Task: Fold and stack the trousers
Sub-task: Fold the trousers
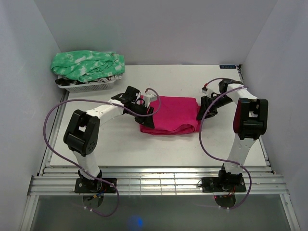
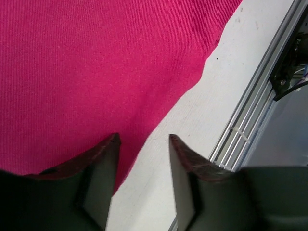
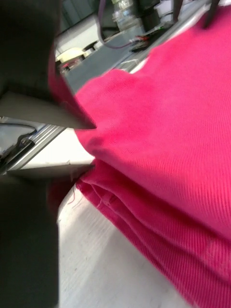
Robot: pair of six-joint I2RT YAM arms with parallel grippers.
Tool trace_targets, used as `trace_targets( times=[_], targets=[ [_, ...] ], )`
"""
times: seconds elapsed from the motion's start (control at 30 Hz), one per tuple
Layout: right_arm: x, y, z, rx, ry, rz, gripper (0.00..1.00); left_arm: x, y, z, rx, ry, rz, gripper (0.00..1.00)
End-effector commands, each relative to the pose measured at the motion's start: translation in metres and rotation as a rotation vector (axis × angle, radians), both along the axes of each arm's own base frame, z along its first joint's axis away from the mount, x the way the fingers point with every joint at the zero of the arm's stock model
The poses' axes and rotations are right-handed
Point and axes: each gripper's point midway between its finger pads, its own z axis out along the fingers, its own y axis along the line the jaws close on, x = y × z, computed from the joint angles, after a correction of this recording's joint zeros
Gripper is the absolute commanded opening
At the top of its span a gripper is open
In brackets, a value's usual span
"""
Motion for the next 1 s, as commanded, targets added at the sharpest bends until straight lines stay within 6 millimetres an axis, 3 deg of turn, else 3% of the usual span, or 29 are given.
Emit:
trace_targets(
  times=[0.0, 0.03, 0.13, 0.3, 0.43, 0.57, 0.6, 0.63, 0.7, 0.73, 0.8, 0.9, 0.97],
  targets=[
    [-0.007, 0.011, 0.037, 0.114, -0.05, 0.042, 0.46, 0.001, -0.002, 0.022, -0.052, -0.068, -0.023, 0.59],
    [-0.01, 0.013, 0.039, 0.129, -0.033, 0.034, 0.62, 0.001, -0.002, 0.024, -0.052, -0.074, -0.022, 0.61],
    [-0.017, 0.019, 0.038, 0.169, 0.008, 0.009, 0.93, 0.004, -0.001, 0.029, -0.048, -0.11, -0.018, 0.66],
    [-0.015, 0.024, 0.026, 0.19, 0.085, -0.011, 0.92, 0.008, 0.001, 0.026, -0.03, -0.113, -0.012, 0.66],
    [-0.028, 0.036, 0.011, 0.155, 0.139, 0.037, 0.84, 0.007, 0.003, 0.018, -0.011, -0.101, -0.007, 0.66],
    [-0.04, 0.034, -0.006, 0.115, 0.201, 0.043, 0.79, 0.006, 0.003, 0.015, -0.01, -0.09, 0.0, 0.68],
    [-0.04, 0.031, -0.007, 0.098, 0.198, 0.047, 0.75, 0.005, 0.004, 0.012, -0.006, -0.088, 0.004, 0.68],
    [-0.039, 0.03, -0.006, 0.093, 0.183, 0.049, 0.65, 0.005, 0.005, 0.011, -0.002, -0.087, 0.005, 0.69],
    [-0.032, 0.034, 0.004, 0.114, 0.151, 0.052, 0.46, 0.004, 0.007, 0.006, 0.01, -0.08, 0.011, 0.69],
    [-0.029, 0.036, 0.009, 0.133, 0.131, 0.058, 0.24, 0.004, 0.008, 0.003, 0.016, -0.074, 0.014, 0.68],
    [-0.021, 0.043, 0.032, 0.196, 0.079, 0.073, 0.08, 0.006, 0.012, 0.002, 0.015, -0.06, 0.034, 0.68],
    [-0.019, 0.044, 0.057, 0.241, 0.013, 0.11, 0.08, 0.01, 0.017, 0.002, 0.0, -0.031, 0.061, 0.67],
    [-0.021, 0.038, 0.058, 0.234, 0.0, 0.103, 0.08, 0.009, 0.02, -0.007, 0.007, 0.017, 0.069, 0.61]
  ],
)
